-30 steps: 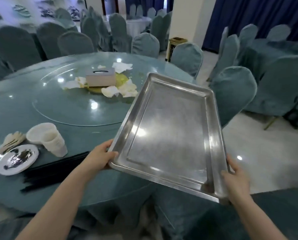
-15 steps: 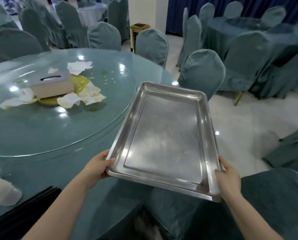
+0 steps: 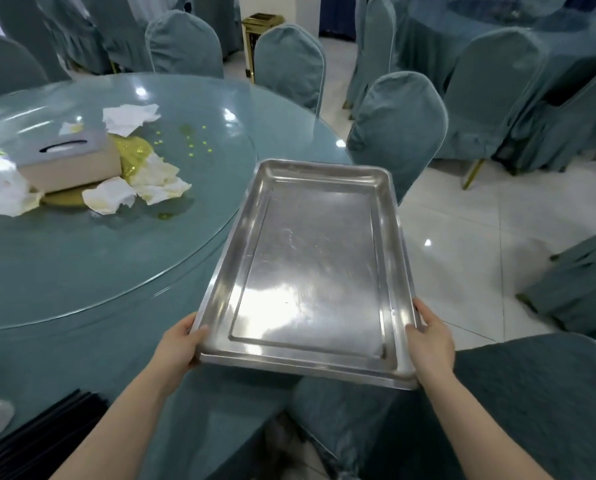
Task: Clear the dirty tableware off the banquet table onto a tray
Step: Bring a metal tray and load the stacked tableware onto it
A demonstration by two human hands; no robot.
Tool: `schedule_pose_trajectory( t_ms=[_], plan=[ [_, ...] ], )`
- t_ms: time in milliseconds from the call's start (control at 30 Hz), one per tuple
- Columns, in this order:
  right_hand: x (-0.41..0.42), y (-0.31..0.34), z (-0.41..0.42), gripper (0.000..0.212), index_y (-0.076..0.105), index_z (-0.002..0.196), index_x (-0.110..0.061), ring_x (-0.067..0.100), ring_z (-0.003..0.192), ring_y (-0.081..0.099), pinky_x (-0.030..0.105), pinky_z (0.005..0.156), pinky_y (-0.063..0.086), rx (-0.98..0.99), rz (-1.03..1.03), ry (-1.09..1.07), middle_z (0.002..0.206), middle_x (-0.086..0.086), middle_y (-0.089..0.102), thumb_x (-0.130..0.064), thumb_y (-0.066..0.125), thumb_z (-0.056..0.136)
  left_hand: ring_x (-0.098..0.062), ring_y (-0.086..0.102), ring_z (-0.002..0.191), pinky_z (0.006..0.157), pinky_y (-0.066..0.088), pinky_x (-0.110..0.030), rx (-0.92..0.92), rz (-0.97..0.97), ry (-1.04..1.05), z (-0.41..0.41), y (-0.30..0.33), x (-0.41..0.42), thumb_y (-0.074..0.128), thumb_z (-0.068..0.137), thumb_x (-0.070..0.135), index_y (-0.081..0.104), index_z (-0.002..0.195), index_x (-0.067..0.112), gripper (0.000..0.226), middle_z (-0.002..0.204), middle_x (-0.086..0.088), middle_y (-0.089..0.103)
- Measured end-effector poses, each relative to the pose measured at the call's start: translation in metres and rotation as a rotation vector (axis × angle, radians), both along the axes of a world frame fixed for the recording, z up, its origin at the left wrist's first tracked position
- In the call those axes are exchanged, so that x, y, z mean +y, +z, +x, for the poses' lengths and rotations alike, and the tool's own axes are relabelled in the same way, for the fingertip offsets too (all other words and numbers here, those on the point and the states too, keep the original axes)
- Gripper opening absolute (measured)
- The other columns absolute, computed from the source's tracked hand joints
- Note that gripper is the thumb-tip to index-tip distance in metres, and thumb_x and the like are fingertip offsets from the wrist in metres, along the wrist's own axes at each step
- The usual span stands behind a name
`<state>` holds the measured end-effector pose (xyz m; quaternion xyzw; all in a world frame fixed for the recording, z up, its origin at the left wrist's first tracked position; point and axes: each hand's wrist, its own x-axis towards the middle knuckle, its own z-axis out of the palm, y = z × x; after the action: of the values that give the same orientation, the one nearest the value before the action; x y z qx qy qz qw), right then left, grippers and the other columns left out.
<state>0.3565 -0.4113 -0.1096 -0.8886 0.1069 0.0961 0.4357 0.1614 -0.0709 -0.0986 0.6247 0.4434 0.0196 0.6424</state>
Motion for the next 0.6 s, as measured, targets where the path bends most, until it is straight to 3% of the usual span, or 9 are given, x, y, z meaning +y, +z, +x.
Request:
schedule_pose_trajectory(
  t_ms=[67, 167, 267, 333, 433, 500, 533, 600],
  plan=[
    [0.007, -0.003, 0.001, 0.052, 0.046, 0.136, -0.043, 0.008, 0.065, 0.060, 0.028, 0.054, 0.048, 0.005, 0.024, 0.011, 0.126, -0.005, 0.063, -0.016, 0.052, 0.092, -0.022, 0.053, 0.076, 0.070, 0.043, -0.034, -0.014, -0.003, 0.062, -0.004, -0.006, 0.000, 0.050, 0.094, 0.010, 0.067, 0.108, 0.018, 0.024, 0.090, -0.008, 0.067],
    [0.015, -0.007, -0.006, 0.047, 0.044, 0.137, -0.044, 0.003, 0.074, 0.058, 0.023, 0.061, 0.048, 0.005, 0.061, 0.042, 0.131, -0.009, 0.060, -0.031, 0.055, 0.094, -0.019, 0.051, 0.076, 0.074, 0.044, -0.032, -0.035, -0.057, 0.145, -0.016, -0.011, 0.000, 0.055, 0.090, 0.008, 0.071, 0.102, 0.012, 0.021, 0.084, -0.008, 0.065],
    [0.019, -0.012, -0.019, 0.046, 0.044, 0.138, -0.043, 0.009, 0.087, 0.063, 0.019, 0.064, 0.047, -0.008, 0.088, 0.060, 0.133, -0.011, 0.058, -0.036, 0.055, 0.094, -0.005, 0.053, 0.053, 0.057, 0.046, -0.015, -0.073, -0.096, 0.168, -0.034, -0.012, 0.002, 0.055, 0.087, 0.000, 0.068, 0.088, 0.008, 0.015, 0.066, 0.000, 0.063],
    [0.024, -0.015, -0.028, 0.048, 0.043, 0.139, -0.039, 0.012, 0.096, 0.064, 0.026, 0.072, 0.054, -0.002, 0.098, 0.049, 0.136, -0.011, 0.055, -0.030, 0.055, 0.094, -0.006, 0.054, 0.048, 0.052, 0.050, -0.018, -0.116, -0.148, 0.214, -0.044, -0.013, 0.009, 0.051, 0.082, -0.008, 0.055, 0.079, 0.010, 0.019, 0.058, -0.001, 0.058],
    [0.029, -0.019, -0.048, 0.050, 0.042, 0.141, -0.036, 0.014, 0.104, 0.063, 0.036, 0.086, 0.055, 0.012, 0.105, 0.049, 0.138, -0.011, 0.054, -0.021, 0.055, 0.095, -0.004, 0.066, 0.055, 0.059, 0.055, -0.020, -0.160, -0.208, 0.323, -0.059, -0.018, 0.019, 0.046, 0.091, -0.003, 0.051, 0.088, 0.015, 0.019, 0.057, 0.009, 0.068],
    [0.030, -0.022, -0.064, 0.050, 0.042, 0.140, -0.037, 0.008, 0.099, 0.061, 0.034, 0.084, 0.055, 0.003, 0.117, 0.041, 0.136, -0.011, 0.055, -0.021, 0.055, 0.095, -0.004, 0.068, 0.058, 0.060, 0.057, -0.021, -0.209, -0.256, 0.346, -0.072, -0.016, 0.022, 0.053, 0.089, -0.001, 0.051, 0.093, 0.015, 0.017, 0.060, 0.010, 0.070],
    [0.031, -0.024, -0.073, 0.050, 0.042, 0.140, -0.037, 0.003, 0.090, 0.060, 0.030, 0.078, 0.055, -0.001, 0.116, 0.033, 0.136, -0.011, 0.056, -0.020, 0.054, 0.095, -0.009, 0.070, 0.061, 0.062, 0.058, -0.023, -0.259, -0.301, 0.352, -0.079, -0.014, 0.022, 0.064, 0.078, -0.002, 0.049, 0.093, 0.012, 0.025, 0.064, 0.005, 0.072],
    [0.033, -0.025, -0.091, 0.052, 0.042, 0.141, -0.037, -0.006, 0.075, 0.055, 0.022, 0.065, 0.052, 0.006, 0.101, 0.009, 0.136, -0.009, 0.055, -0.017, 0.054, 0.095, -0.025, 0.070, 0.077, 0.080, 0.057, -0.035, -0.345, -0.396, 0.411, -0.096, -0.015, 0.025, 0.073, 0.065, -0.003, 0.048, 0.099, 0.006, 0.043, 0.085, -0.012, 0.072]
  ],
)
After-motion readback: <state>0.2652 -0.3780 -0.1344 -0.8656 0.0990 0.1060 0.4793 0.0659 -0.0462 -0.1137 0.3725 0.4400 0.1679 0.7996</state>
